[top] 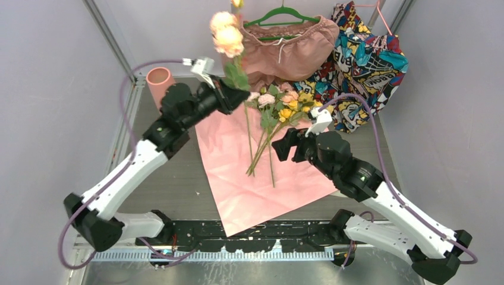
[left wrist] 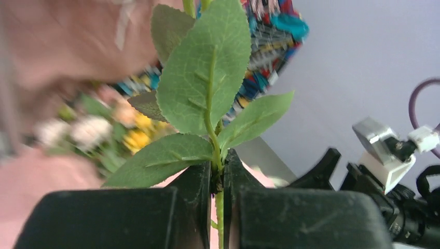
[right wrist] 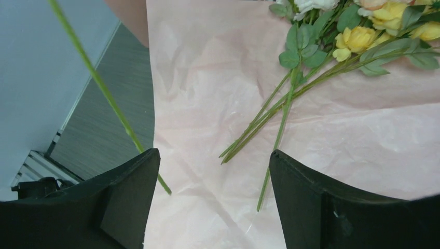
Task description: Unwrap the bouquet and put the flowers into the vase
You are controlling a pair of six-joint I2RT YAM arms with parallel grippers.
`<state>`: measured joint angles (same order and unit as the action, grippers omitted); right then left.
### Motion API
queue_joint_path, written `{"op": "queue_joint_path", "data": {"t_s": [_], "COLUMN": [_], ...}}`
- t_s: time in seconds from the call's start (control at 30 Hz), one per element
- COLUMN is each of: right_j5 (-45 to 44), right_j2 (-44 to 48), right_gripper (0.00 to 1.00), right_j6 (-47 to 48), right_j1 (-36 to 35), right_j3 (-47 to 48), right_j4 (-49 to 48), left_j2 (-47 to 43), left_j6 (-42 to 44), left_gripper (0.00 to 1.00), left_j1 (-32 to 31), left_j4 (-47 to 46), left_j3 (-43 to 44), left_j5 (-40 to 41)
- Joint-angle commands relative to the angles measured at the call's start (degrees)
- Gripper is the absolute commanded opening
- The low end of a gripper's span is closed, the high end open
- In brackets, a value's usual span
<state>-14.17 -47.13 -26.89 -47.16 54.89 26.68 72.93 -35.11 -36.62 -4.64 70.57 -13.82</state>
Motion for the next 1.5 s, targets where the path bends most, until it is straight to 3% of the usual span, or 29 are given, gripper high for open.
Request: {"op": "queue_joint_path", "data": {"t_s": [0.0,0.13,0.23,0.33,0.43,0.67,0.87,1.07,1.17,1.47], "right_j5": [-4.94,-5.63,-5.7,-4.34,-2.87,-2.4,-2.69,-3.51,-4.59,-5.53], "right_j2": [1.98,2.28,1.67,0.59,-0.11,0.33,1.11,2.26,3.17,4.44], "right_gripper": [0.83,0.84,0.85,0.86,0.86,0.86,0.86,0.86,0.86,0.84], "right_j6": [1.76,2.4,3.03,3.41,3.66,3.87,2.92,1.96,2.01,2.31], "right_j1": [-0.21,-0.21,-0.22,-0.18,-0.13,-0.04,-0.04,0.08,0.13,0.4], "right_j3": [-0.86,-2.3,-3.2,-3.0,-3.2,-5.04,-6.93,-8.74,-8.52,-9.01], "right_j4": [-0.85,-1.6,-2.03,-2.1,-2.96,-2.78,-2.66,-1.76,-0.4,0.89], "left_j2": [-6.41,-12.55,-14.38,-13.11,-7.61,3.68,14.82,19.78,22.22,24.59], "left_j6": [20.07,31.33,40.06,47.09,50.56,49.51,47.4,43.32,43.14,44.75], "left_gripper": [0.0,0.0,0.0,0.0,0.0,0.0,0.0,0.0,0.0,0.0], "left_j1": [0.41,0.67,2.59,5.37,8.67,17.05,21.89,25.62,26.09,27.16], "left_j4": [16.72,10.53,2.49,-5.78,-8.12,-4.17,4.24,7.43,8.26,1.78], "left_j3": [9.58,6.94,5.48,5.62,10.75,26.15,44.44,52.64,53.56,44.47], "left_j5": [20.68,38.57,45.83,45.59,44.63,38.31,33.83,30.97,31.34,34.94]}}
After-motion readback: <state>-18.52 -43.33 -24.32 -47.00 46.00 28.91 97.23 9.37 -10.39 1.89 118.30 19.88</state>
